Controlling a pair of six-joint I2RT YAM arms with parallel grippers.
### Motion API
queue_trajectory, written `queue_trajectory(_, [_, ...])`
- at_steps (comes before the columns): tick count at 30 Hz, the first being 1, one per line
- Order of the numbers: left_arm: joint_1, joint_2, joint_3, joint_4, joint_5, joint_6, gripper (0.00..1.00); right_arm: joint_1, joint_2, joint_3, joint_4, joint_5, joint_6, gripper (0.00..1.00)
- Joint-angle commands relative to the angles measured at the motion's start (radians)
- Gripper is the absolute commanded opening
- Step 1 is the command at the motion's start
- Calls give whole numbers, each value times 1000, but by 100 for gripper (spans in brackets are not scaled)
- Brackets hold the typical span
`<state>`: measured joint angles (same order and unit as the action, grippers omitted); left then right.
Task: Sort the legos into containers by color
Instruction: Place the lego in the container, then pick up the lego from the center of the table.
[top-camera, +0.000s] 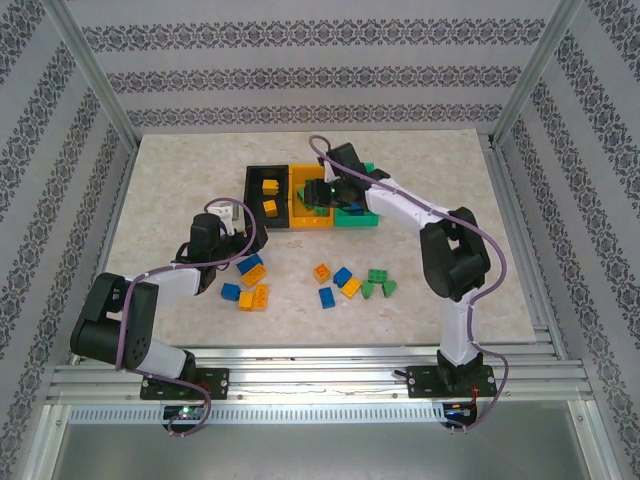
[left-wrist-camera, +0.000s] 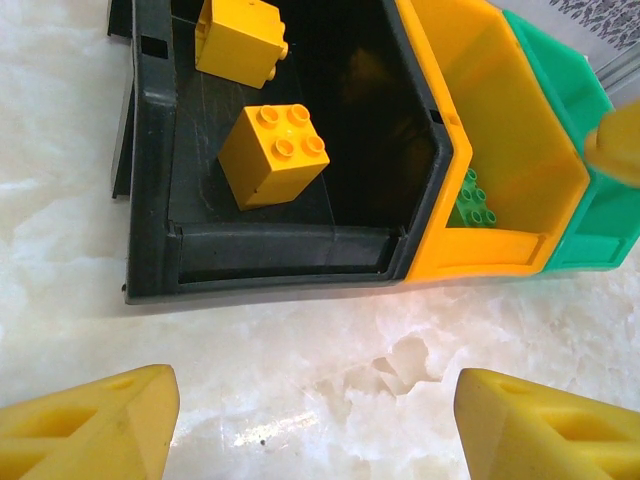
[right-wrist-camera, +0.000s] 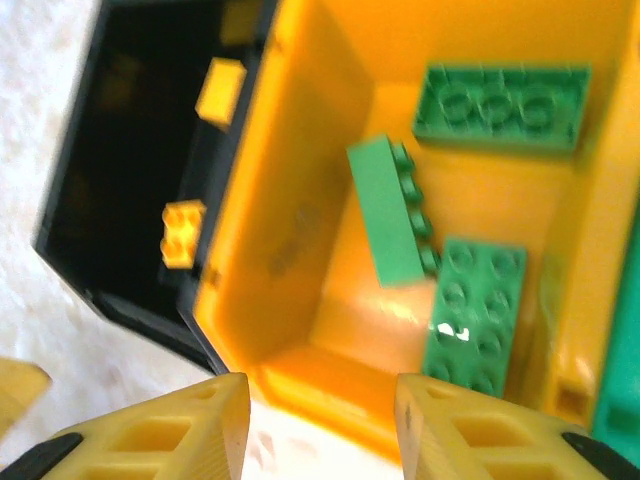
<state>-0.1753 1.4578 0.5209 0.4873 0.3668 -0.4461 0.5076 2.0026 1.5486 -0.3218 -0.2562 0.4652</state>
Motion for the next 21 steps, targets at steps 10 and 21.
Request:
queue_trajectory(10, [10,-11,-8,51,28,2,73,73,-258,-300,33,66,-38,42])
queue_trajectory(21, [10,-6,-8,56,23,2,73,76,-441,-555,-23,125,-8,42])
